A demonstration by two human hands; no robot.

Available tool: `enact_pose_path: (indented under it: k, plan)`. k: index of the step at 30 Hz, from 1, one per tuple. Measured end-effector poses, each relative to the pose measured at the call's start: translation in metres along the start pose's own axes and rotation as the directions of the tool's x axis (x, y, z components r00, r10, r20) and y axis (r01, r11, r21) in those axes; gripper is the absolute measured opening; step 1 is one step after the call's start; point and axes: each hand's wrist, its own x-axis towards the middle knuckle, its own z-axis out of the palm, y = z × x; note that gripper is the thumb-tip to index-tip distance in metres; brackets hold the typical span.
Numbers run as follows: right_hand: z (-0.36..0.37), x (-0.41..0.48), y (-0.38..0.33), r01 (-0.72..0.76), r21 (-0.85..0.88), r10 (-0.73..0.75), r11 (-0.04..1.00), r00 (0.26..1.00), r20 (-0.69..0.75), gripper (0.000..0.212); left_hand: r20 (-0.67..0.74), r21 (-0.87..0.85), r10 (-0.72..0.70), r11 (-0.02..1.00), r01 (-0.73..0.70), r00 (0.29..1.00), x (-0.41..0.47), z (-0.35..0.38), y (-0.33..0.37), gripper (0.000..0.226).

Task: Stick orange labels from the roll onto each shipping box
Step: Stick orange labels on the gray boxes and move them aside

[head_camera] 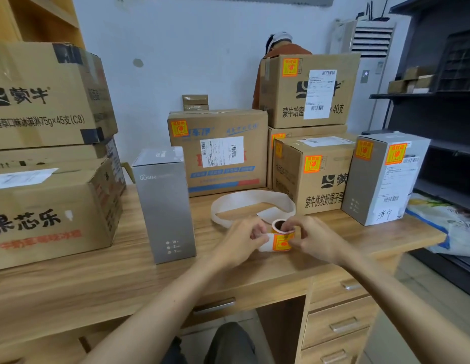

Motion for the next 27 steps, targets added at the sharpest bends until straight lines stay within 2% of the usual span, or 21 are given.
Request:
enact_pose_path:
  k: [5, 13, 17, 20, 24, 27]
  plan:
    - [0.011, 0.000, -0.011, 0.033, -0.125, -0.041, 0.992, 0.997, -0.059, 0.020, -0.001, 0.091, 0.029, 0.995, -0.028, 1.000, -0.005, -0.014, -0.014, 0.012]
    - [0.023, 0.000, -0.018, 0.054, -0.108, -0.067, 0.993, 0.990, -0.127, 0.013, -0.003, 0.273, 0.046, 0.961, -0.043, 0.999, -0.004, -0.019, -0.015, 0.031]
    - [0.027, -0.001, -0.016, 0.073, -0.095, -0.087, 0.993, 0.985, -0.147, 0.011, 0.027, 0.138, 0.056, 0.989, -0.059, 0.998, 0.004, -0.014, -0.011, 0.045]
    - [0.028, -0.001, -0.015, 0.083, -0.091, -0.096, 0.992, 0.984, -0.152, 0.011, 0.079, 0.032, -0.002, 1.000, 0.000, 0.997, 0.008, -0.008, -0.010, 0.054]
    - [0.029, -0.003, -0.014, 0.078, -0.078, -0.089, 0.994, 0.984, -0.153, 0.013, 0.108, 0.020, 0.008, 1.000, -0.010, 0.994, 0.010, -0.005, -0.011, 0.048]
    - [0.029, -0.004, -0.013, 0.082, -0.080, -0.094, 0.993, 0.982, -0.163, 0.015, 0.076, 0.084, 0.017, 0.996, -0.024, 0.997, 0.008, -0.008, -0.013, 0.029]
